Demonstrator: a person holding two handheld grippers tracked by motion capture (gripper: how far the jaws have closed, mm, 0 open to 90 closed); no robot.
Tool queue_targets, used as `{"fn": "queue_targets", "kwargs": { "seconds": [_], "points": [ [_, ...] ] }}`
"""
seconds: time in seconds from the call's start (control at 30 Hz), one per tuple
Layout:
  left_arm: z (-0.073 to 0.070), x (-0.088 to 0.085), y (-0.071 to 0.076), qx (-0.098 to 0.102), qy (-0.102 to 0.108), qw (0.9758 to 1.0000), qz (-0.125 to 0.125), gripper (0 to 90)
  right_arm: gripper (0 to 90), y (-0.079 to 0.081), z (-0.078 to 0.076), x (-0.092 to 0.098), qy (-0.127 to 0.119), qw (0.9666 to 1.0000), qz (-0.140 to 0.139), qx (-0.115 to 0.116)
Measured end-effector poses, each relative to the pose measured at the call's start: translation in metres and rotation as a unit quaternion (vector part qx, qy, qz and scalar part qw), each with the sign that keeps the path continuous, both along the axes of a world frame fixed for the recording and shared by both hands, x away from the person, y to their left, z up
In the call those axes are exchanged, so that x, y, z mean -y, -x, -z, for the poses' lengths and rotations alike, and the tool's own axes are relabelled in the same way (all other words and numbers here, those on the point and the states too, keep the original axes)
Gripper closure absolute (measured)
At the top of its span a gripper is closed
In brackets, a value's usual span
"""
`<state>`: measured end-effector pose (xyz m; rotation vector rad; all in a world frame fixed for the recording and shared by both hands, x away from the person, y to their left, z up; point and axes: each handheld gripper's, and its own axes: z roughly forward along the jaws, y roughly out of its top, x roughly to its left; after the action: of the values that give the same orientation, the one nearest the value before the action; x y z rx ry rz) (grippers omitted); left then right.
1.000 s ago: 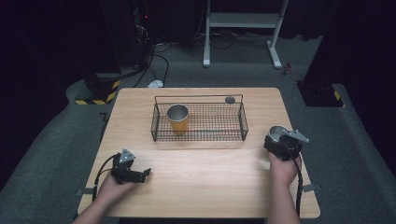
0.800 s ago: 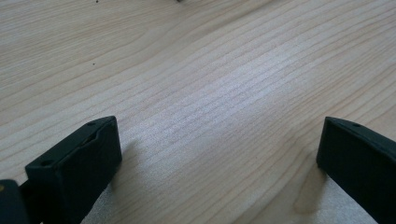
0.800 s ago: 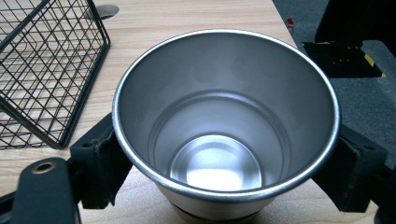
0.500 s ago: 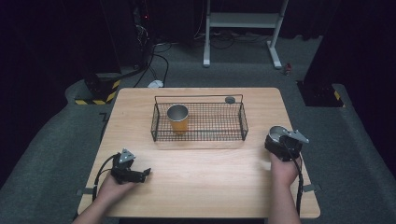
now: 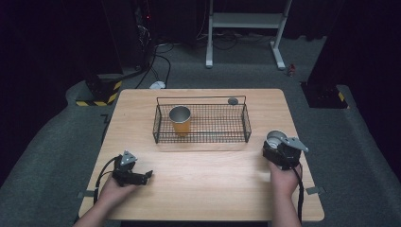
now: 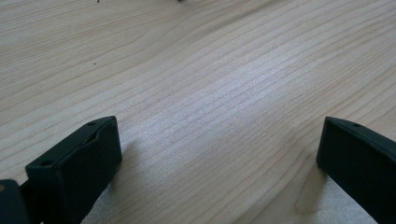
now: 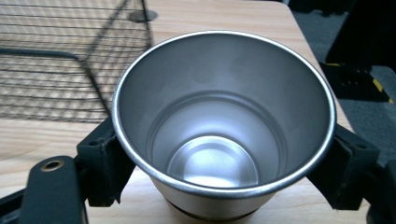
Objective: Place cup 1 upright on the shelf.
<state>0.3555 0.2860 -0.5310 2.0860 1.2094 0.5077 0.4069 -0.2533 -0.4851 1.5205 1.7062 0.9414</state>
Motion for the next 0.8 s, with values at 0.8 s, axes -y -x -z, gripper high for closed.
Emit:
{"fn": "queue_targets", "kwargs": {
  "seconds": [0.8],
  "points": [
    [0.000, 0.000, 0.000, 0.001, -0.001, 1.0000, 0.000, 0.4, 18.3, 0.028, -0.012, -0.050, 0.004, 0.9968, -0.072, 0.036]
  ]
}}
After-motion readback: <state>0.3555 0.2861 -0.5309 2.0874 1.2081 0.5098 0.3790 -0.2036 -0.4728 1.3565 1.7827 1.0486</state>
